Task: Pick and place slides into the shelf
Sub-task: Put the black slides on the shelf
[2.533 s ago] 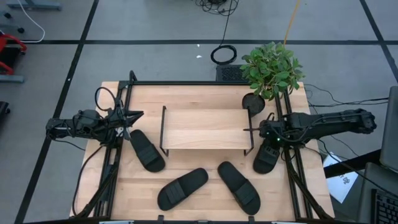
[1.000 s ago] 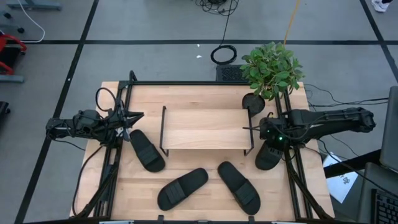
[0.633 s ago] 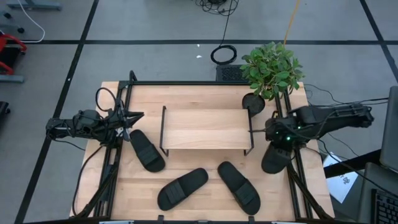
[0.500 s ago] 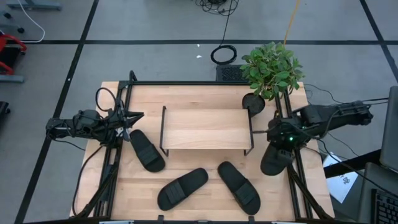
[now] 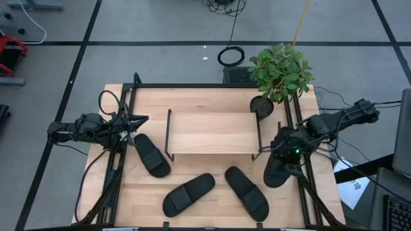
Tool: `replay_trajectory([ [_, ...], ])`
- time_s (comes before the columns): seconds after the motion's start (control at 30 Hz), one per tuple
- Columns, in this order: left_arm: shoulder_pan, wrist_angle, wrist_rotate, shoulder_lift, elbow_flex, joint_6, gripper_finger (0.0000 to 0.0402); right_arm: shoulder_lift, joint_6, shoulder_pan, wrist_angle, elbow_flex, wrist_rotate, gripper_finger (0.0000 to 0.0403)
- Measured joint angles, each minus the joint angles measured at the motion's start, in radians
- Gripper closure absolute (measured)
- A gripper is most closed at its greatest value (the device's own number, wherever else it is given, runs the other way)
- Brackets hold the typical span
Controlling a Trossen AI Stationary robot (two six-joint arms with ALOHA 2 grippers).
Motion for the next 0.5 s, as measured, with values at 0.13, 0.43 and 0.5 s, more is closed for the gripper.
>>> replay_trajectory([
  [0.13,0.000,0.000,0.000,0.000,0.000,0.000,0.0364,0.021,-0.001,0.027,0.004,0.000,0.002,0.0402],
  [0.43,0.000,-0.001,0.000,0.000,0.000,-0.005,0.0364,0.022,0.027,0.052,0.004,0.000,0.029,0.0402],
  [0.5,0.000,-0.002,-0.001,0.000,0.000,-0.005,0.0364,0.022,0.022,0.052,0.011,0.000,0.031,0.0402],
])
